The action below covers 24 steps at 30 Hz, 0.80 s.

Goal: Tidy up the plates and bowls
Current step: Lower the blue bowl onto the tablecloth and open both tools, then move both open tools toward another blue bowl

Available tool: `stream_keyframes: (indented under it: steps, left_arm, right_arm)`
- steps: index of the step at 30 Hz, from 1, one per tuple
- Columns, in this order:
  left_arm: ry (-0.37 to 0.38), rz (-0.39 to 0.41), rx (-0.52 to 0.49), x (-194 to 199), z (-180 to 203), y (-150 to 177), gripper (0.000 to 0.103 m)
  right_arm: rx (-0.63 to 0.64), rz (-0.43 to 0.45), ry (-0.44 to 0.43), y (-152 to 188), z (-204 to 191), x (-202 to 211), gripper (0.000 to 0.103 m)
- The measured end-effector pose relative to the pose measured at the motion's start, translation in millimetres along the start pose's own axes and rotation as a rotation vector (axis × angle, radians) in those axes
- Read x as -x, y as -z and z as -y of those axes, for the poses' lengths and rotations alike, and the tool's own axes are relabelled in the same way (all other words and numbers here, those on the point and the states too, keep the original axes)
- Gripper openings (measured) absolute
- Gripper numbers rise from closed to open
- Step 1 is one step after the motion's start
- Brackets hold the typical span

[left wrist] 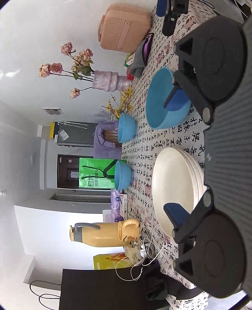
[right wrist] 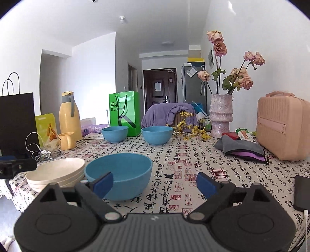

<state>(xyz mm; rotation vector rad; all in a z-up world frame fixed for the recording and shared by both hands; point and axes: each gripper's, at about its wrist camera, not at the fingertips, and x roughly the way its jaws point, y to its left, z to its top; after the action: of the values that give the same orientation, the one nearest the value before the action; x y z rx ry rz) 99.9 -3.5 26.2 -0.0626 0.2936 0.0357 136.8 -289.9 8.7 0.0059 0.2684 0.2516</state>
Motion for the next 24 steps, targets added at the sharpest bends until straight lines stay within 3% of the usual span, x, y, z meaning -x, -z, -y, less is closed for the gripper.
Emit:
stream_keyframes:
  steps: [12,17,24]
  left_arm:
    - [-0.003,0.014,-0.019,8,6,3,0.103]
    - [0.005,-0.001,-0.005,-9,6,-7,0.103]
    - [0.015,-0.021,0.019,-60,10,-47,0.103]
  right_arm:
    - [0.006,0.025,0.017,8,-2,26,0.093]
    - [-0.004,0.019,0.014,4,2,14,0.093]
    - [-0.051,0.017,0.013,-25,20,-19,0.093]
